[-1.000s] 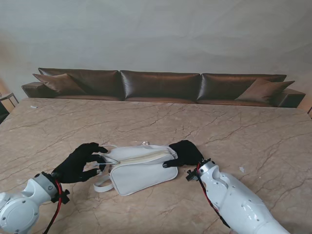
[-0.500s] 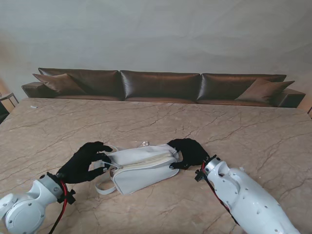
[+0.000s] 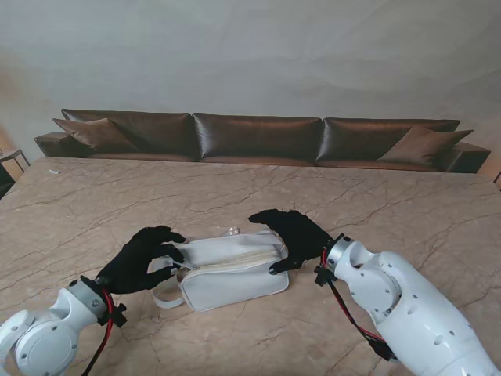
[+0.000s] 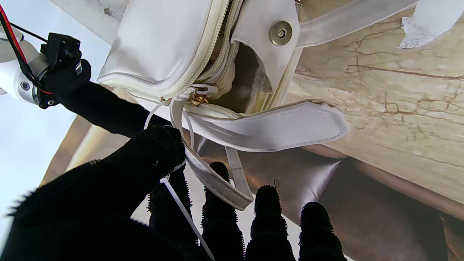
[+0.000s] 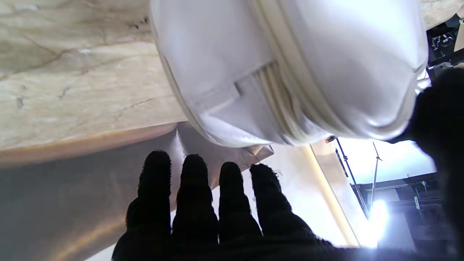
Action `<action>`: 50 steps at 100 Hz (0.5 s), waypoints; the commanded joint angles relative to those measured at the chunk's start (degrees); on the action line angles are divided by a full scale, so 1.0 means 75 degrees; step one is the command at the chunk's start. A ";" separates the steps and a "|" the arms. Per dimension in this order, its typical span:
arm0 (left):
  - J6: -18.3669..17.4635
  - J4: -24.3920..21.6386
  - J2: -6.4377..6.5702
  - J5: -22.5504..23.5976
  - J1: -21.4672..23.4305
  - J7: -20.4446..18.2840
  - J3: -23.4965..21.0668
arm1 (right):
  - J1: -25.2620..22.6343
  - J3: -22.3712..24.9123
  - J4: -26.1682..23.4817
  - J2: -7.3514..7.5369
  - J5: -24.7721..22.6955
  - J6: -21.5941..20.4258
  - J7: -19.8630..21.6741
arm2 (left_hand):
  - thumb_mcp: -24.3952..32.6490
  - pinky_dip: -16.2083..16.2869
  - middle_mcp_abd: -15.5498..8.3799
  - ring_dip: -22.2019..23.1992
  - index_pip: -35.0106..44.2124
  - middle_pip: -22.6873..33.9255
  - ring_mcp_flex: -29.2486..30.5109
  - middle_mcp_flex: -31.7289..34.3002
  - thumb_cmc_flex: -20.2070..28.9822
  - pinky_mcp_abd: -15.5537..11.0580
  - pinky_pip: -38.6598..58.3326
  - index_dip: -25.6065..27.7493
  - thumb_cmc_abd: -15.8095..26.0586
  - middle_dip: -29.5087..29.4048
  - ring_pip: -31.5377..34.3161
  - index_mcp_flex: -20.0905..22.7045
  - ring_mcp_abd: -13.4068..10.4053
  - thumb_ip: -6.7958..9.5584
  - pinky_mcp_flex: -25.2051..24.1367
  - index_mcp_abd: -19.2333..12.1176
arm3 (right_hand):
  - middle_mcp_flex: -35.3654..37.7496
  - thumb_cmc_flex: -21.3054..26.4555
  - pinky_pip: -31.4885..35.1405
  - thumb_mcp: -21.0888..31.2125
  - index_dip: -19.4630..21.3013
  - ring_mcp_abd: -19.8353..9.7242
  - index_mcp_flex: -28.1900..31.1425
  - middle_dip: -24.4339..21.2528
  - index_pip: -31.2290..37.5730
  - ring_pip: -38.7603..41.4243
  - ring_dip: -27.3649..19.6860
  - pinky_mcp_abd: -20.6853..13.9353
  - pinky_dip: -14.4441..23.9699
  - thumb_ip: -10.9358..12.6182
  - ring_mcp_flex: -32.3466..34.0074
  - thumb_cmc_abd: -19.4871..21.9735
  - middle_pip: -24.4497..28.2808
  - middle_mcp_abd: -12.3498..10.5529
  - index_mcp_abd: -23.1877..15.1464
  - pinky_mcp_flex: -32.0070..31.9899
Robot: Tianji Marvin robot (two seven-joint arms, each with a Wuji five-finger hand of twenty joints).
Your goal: Pack the cosmetics bag
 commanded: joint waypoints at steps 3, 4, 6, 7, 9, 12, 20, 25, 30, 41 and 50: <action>0.0047 -0.0032 -0.0053 0.0025 0.0030 0.0065 0.0062 | 0.0064 -0.0093 -0.0256 0.0015 -0.0060 0.0108 -0.0025 | -0.0251 0.0121 -0.0252 0.0090 0.0708 0.0129 0.0084 0.0066 0.0189 -0.0235 0.0077 0.0414 0.0246 0.0068 0.0038 0.0078 -0.0221 -0.0061 -0.0117 -0.0047 | -0.0264 -0.0383 -0.0315 0.0111 -0.0152 0.0324 -0.0080 -0.0063 -0.0354 -0.0237 -0.0228 -0.0060 -0.0285 -0.0018 -0.0332 -0.0177 -0.0150 0.0345 0.0351 -0.0185; 0.0047 -0.0029 -0.0055 0.0029 0.0027 0.0073 0.0068 | 0.0072 -0.0108 -0.0280 0.0015 -0.0053 0.0128 -0.0008 | -0.0249 0.0124 -0.0251 0.0090 0.0705 0.0131 0.0086 0.0069 0.0194 -0.0233 0.0078 0.0408 0.0246 0.0069 0.0039 0.0081 -0.0221 -0.0062 -0.0117 -0.0041 | -0.0265 -0.0380 -0.0325 0.0111 -0.0150 0.0340 -0.0068 -0.0060 -0.0367 -0.0243 -0.0237 -0.0055 -0.0296 -0.0018 -0.0346 -0.0185 -0.0145 0.0369 0.0365 -0.0195; 0.0049 -0.0022 -0.0057 0.0035 0.0021 0.0088 0.0080 | 0.0092 -0.0144 -0.0332 0.0016 -0.0042 0.0171 0.0025 | -0.0249 0.0133 -0.0254 0.0091 0.0695 0.0131 0.0087 0.0065 0.0208 -0.0231 0.0080 0.0389 0.0244 0.0070 0.0042 0.0090 -0.0219 -0.0071 -0.0119 -0.0019 | -0.0272 -0.0377 -0.0348 0.0112 -0.0150 0.0375 -0.0039 -0.0058 -0.0395 -0.0258 -0.0254 -0.0043 -0.0317 -0.0018 -0.0376 -0.0186 -0.0141 0.0425 0.0420 -0.0214; 0.0051 -0.0019 -0.0058 0.0036 0.0018 0.0094 0.0086 | 0.0103 -0.0165 -0.0357 0.0016 -0.0037 0.0193 0.0040 | -0.0252 0.0137 -0.0255 0.0091 0.0692 0.0131 0.0084 0.0062 0.0210 -0.0230 0.0081 0.0382 0.0245 0.0070 0.0041 0.0091 -0.0223 -0.0076 -0.0119 -0.0013 | -0.0270 -0.0380 -0.0359 0.0110 -0.0150 0.0383 -0.0019 -0.0056 -0.0411 -0.0264 -0.0262 -0.0034 -0.0328 -0.0019 -0.0386 -0.0181 -0.0137 0.0449 0.0453 -0.0218; 0.0057 -0.0015 -0.0059 0.0037 0.0013 0.0103 0.0097 | 0.0130 -0.0210 -0.0399 0.0015 -0.0030 0.0232 0.0062 | -0.0254 0.0144 -0.0261 0.0091 0.0684 0.0130 0.0079 0.0060 0.0224 -0.0233 0.0082 0.0367 0.0241 0.0070 0.0040 0.0094 -0.0224 -0.0082 -0.0120 0.0000 | -0.0259 -0.0394 -0.0379 0.0101 -0.0153 0.0409 0.0020 -0.0052 -0.0448 -0.0274 -0.0279 -0.0017 -0.0350 -0.0021 -0.0400 -0.0165 -0.0126 0.0515 0.0527 -0.0218; 0.0075 -0.0014 -0.0062 0.0036 0.0010 0.0114 0.0113 | 0.0182 -0.0297 -0.0449 0.0009 -0.0019 0.0289 0.0075 | -0.0260 0.0156 -0.0250 0.0092 0.0671 0.0138 0.0084 0.0065 0.0238 -0.0234 0.0085 0.0336 0.0231 0.0074 0.0045 0.0109 -0.0224 -0.0097 -0.0120 0.0032 | -0.0211 -0.0415 -0.0451 0.0079 -0.0160 0.0454 0.0205 -0.0037 -0.0712 -0.0289 -0.0363 0.0018 -0.0465 -0.0022 -0.0405 -0.0157 -0.0084 0.0603 0.0602 -0.0193; 0.0111 -0.0017 -0.0064 0.0035 0.0003 0.0127 0.0155 | 0.0399 -0.0616 -0.0514 -0.0012 0.0004 0.0426 0.0091 | -0.0273 0.0180 -0.0249 0.0094 0.0651 0.0138 0.0075 0.0048 0.0243 -0.0232 0.0089 0.0269 0.0229 0.0075 0.0048 0.0141 -0.0226 -0.0126 -0.0124 0.0059 | -0.0177 -0.0469 -0.0495 0.0065 -0.0114 0.0514 0.0426 -0.0059 -0.1117 -0.0344 -0.0488 0.0062 -0.0596 -0.0025 -0.0464 -0.0142 -0.0125 0.0812 0.0787 -0.0205; 0.0129 -0.0022 -0.0065 0.0058 0.0003 0.0141 0.0181 | 0.0583 -0.0852 -0.0523 -0.0020 -0.0006 0.0520 0.0133 | -0.0276 0.0187 -0.0244 0.0094 0.0647 0.0125 0.0069 0.0017 0.0256 -0.0231 0.0087 0.0249 0.0238 0.0070 0.0047 0.0132 -0.0225 -0.0134 -0.0126 0.0055 | -0.0195 -0.0490 -0.0485 0.0040 0.0148 0.0573 0.0607 -0.0070 -0.1618 -0.0329 -0.0595 0.0082 -0.0763 -0.0006 -0.0536 -0.0087 -0.0156 0.0896 0.0884 -0.0253; 0.0144 -0.0025 -0.0065 0.0081 0.0002 0.0151 0.0201 | 0.0786 -0.1108 -0.0501 -0.0032 0.0048 0.0616 0.0205 | -0.0290 0.0190 -0.0241 0.0091 0.0651 0.0094 0.0040 -0.0040 0.0247 -0.0246 0.0078 0.0236 0.0256 0.0055 0.0039 0.0119 -0.0239 -0.0144 -0.0132 0.0023 | -0.0196 -0.0489 -0.0501 0.0002 0.0256 0.0620 0.0671 -0.0076 -0.1776 -0.0336 -0.0629 0.0096 -0.0829 -0.0009 -0.0577 -0.0052 -0.0171 0.0970 0.0940 -0.0283; 0.0178 -0.0038 -0.0066 0.0080 0.0016 0.0149 0.0217 | 0.1277 -0.1724 -0.0336 -0.0074 0.0111 0.0759 0.0251 | -0.0313 0.0170 -0.0234 0.0087 0.0651 0.0061 0.0015 -0.0079 0.0244 -0.0237 0.0041 0.0206 0.0258 0.0028 0.0032 0.0112 -0.0227 -0.0153 -0.0127 0.0015 | -0.0187 -0.0481 -0.0450 -0.0034 0.0814 0.0709 0.1015 -0.0082 -0.2654 -0.0303 -0.0718 0.0160 -0.1047 -0.0011 -0.0606 -0.0061 -0.0182 0.1107 0.1071 -0.0313; 0.0181 -0.0039 -0.0076 0.0100 0.0035 0.0206 0.0226 | 0.1675 -0.2239 -0.0146 -0.0116 0.0118 0.0903 0.0263 | -0.0306 0.0166 -0.0245 0.0086 0.0665 0.0043 0.0021 -0.0103 0.0251 -0.0231 0.0031 0.0200 0.0243 0.0011 0.0035 0.0129 -0.0221 -0.0149 -0.0118 0.0007 | -0.0205 -0.0521 -0.0521 -0.0010 0.0893 0.0753 0.1023 -0.0097 -0.2737 -0.0331 -0.0739 0.0192 -0.1105 -0.0014 -0.0667 -0.0096 -0.0214 0.1186 0.1112 -0.0404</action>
